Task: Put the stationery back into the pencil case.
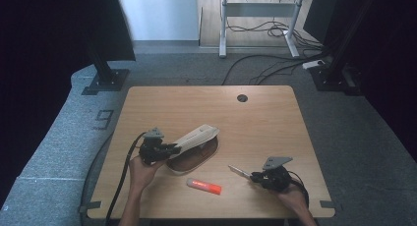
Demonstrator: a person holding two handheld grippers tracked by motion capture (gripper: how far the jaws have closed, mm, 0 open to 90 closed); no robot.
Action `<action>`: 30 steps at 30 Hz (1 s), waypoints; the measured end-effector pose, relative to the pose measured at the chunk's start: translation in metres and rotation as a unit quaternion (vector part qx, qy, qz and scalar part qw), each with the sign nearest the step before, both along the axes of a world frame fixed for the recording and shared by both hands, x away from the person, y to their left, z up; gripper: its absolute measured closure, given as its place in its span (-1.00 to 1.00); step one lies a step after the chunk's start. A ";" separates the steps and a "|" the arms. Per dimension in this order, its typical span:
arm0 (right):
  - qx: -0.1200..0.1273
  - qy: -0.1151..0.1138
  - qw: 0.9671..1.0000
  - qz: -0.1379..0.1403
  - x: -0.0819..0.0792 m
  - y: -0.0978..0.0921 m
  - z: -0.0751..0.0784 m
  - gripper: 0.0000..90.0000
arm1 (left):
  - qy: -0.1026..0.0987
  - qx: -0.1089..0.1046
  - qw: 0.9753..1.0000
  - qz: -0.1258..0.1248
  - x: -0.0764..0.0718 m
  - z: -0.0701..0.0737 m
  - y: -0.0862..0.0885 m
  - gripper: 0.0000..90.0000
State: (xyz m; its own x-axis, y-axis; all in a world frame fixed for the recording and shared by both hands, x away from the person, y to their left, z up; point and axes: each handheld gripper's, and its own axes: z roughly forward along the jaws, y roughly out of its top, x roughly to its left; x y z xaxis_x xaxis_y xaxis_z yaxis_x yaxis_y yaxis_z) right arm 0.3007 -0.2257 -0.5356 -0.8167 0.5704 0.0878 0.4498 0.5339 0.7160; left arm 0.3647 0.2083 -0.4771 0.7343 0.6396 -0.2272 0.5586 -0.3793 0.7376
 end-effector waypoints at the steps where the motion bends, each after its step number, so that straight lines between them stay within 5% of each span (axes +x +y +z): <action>1: 0.002 -0.002 1.000 -0.003 0.000 0.000 0.001 0.74 | 0.000 0.000 1.000 0.000 0.000 0.000 0.000 0.70; 19: 0.018 -0.020 1.000 -0.001 0.017 0.016 0.023 0.75 | -0.007 -0.007 1.000 0.008 -0.001 0.002 0.000 0.71; 30: 0.020 -0.022 0.999 0.016 0.038 0.043 0.030 0.75 | -0.008 -0.011 1.000 0.009 -0.001 0.002 0.000 0.71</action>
State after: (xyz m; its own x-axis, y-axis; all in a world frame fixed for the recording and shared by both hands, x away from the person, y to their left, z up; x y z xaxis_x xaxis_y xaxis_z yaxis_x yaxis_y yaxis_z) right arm 0.3384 -0.1830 -0.5054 -0.8379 0.5410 0.0733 0.4007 0.5181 0.7556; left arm 0.3636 0.2083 -0.4749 0.7269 0.6472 -0.2298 0.5533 -0.3536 0.7542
